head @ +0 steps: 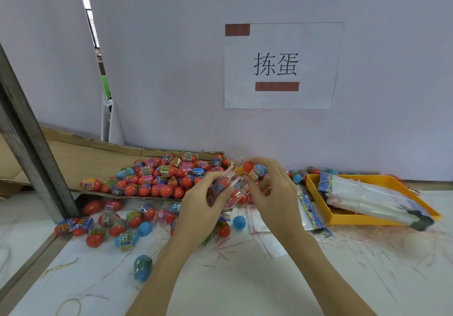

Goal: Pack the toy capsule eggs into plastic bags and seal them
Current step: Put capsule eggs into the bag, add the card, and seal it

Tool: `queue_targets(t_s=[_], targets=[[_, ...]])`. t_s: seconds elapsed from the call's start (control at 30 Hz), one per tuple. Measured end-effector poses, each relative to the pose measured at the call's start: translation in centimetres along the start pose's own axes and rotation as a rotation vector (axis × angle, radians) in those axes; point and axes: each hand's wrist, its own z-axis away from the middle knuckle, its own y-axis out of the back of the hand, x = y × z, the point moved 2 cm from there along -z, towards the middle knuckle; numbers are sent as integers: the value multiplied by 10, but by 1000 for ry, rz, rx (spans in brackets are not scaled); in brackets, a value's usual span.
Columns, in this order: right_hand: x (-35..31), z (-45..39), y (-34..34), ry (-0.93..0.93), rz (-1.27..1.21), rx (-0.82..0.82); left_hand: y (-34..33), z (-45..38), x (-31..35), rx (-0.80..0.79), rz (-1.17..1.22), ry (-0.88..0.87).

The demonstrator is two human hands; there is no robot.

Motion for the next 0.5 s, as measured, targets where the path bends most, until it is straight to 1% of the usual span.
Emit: queue_targets(t_s=[0.07,0.17,0.23,0.33,0.43,0.5], targets=[[2,0,-1,-13,-23,-60,0,0,2,3,19,2],[6,0,-5,-26,-11,-193,0,0,0,18,66,20],[7,1,-6,-27,15,-211,1,-1,-2,15,85,41],[6,1,-5,-32,-13,-114,2,-1,2,-5,89,35],[3,0,-3,-87,-58,3,2,0,6,-35,90,21],[0,0,-1,-37,-5,14,2,0,7,-42,95,18]])
